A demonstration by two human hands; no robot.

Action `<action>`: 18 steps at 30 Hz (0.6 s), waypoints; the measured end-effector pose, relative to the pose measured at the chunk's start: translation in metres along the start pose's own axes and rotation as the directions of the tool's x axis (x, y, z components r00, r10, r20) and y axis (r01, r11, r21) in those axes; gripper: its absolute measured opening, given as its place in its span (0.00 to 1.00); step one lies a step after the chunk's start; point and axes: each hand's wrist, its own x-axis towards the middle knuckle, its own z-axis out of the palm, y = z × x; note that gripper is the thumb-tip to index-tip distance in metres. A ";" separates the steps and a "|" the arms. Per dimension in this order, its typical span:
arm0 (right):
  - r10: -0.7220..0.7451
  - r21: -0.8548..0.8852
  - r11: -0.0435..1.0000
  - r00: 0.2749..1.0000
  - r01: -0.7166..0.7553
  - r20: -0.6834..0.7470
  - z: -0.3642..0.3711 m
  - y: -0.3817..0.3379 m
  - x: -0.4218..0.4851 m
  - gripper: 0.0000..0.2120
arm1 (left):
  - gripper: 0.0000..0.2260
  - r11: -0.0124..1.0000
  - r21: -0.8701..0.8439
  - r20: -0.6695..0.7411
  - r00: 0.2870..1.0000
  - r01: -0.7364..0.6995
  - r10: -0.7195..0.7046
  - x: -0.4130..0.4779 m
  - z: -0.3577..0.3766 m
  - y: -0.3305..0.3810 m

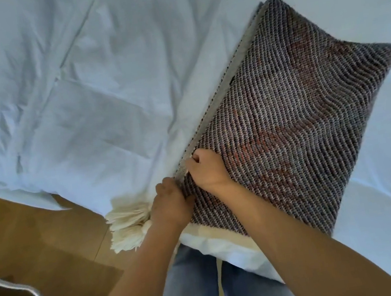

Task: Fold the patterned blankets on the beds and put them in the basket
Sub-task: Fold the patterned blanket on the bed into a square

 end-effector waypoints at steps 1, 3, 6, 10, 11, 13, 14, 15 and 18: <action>-0.021 0.055 0.998 1.000 0.020 0.003 0.003 -0.003 -0.001 0.18 | 0.12 0.996 -0.080 0.001 1.000 0.031 -0.031 0.001 -0.002 -0.004; 0.010 0.160 0.987 1.000 -0.014 0.022 0.012 -0.004 -0.001 0.17 | 0.07 0.992 -0.102 0.017 0.998 0.067 -0.066 0.005 -0.008 -0.016; 0.107 0.191 0.974 0.992 -0.118 0.068 0.024 0.002 0.001 0.16 | 0.04 0.983 -0.104 -0.022 0.988 0.149 -0.152 0.012 -0.017 -0.031; 0.105 0.279 0.950 0.985 -0.139 0.136 0.017 0.006 0.000 0.10 | 0.15 0.985 0.017 -0.053 0.984 0.173 -0.172 0.014 -0.013 -0.009; 0.056 0.293 0.953 0.994 -0.080 0.092 0.007 0.008 -0.001 0.07 | 0.21 0.991 0.032 -0.118 0.985 0.132 -0.127 0.015 -0.012 0.004; -0.066 0.175 0.981 0.993 0.082 -0.093 -0.023 0.019 0.002 0.05 | 0.27 0.999 0.035 -0.263 0.964 -0.035 0.043 0.020 -0.012 0.036; -0.121 0.061 0.989 0.974 0.135 -0.194 -0.044 0.026 0.007 0.08 | 0.27 0.987 0.072 -0.289 0.944 -0.142 0.156 0.025 -0.010 0.056; -0.167 -0.047 0.986 0.945 0.160 -0.280 -0.064 0.032 0.011 0.11 | 0.27 0.960 0.134 -0.279 0.921 -0.244 0.273 0.032 -0.009 0.076; -0.221 -0.229 0.964 0.890 0.137 -0.398 -0.128 0.053 0.031 0.15 | 0.22 0.863 0.274 -0.216 0.847 -0.425 0.486 0.066 0.001 0.142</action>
